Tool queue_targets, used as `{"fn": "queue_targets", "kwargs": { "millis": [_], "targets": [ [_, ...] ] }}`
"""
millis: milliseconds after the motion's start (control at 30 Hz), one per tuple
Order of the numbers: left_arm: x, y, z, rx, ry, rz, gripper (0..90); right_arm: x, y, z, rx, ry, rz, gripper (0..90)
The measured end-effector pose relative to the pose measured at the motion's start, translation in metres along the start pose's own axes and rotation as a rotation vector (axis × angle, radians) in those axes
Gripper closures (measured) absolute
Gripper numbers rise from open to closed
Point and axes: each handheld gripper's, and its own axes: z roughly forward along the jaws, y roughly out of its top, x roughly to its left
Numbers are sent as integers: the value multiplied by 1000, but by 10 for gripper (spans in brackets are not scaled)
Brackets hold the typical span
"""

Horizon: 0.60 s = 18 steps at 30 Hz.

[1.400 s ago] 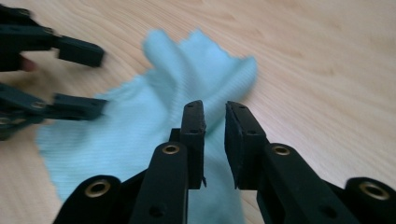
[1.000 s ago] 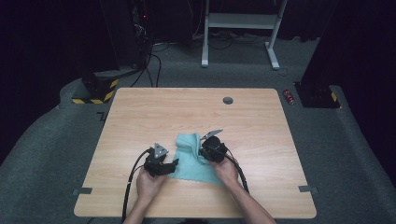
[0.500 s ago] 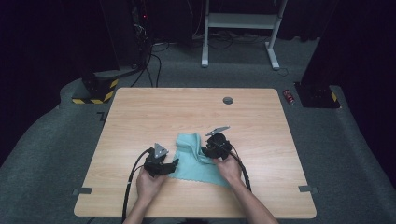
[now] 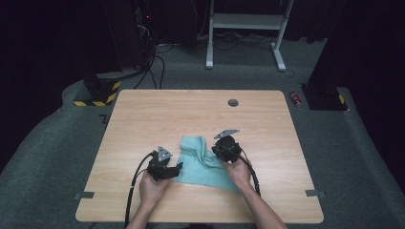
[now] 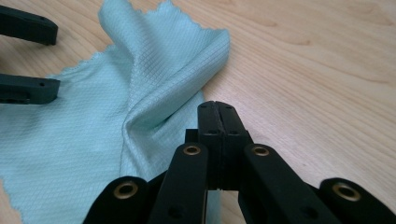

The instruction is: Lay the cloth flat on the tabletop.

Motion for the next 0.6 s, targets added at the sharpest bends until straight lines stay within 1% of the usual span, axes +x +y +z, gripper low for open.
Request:
{"fn": "queue_targets", "kwargs": {
  "millis": [67,133,200,233,333,367,400,433,467,500,533,567,600],
  "targets": [
    [0,0,0,0,0,1,343,1,-1,-4,-7,5,-7,900],
    [0,0,0,1,0,2,343,4,0,-6,-13,-2,-27,900],
    [0,0,0,0,1,1,343,5,0,-5,-14,2,-28,900],
    [0,0,0,1,0,1,343,4,0,-3,-6,13,-22,899],
    [0,0,0,1,0,-1,343,2,1,6,16,20,-3,781],
    [0,0,0,0,1,0,343,2,1,11,30,27,12,745],
    [0,0,0,0,1,0,343,0,1,19,47,49,38,682],
    [0,0,0,0,1,0,343,0,1,19,47,49,38,682],
    [0,0,0,0,1,0,343,0,2,27,68,52,46,669],
    [0,0,0,0,1,0,343,0,2,27,68,52,46,669],
    [0,0,0,0,0,0,343,2,1,34,98,36,31,721],
    [0,0,0,0,0,0,343,2,1,34,98,36,31,721],
    [0,0,0,0,0,0,343,7,1,36,97,-11,-15,829]
  ]
}}
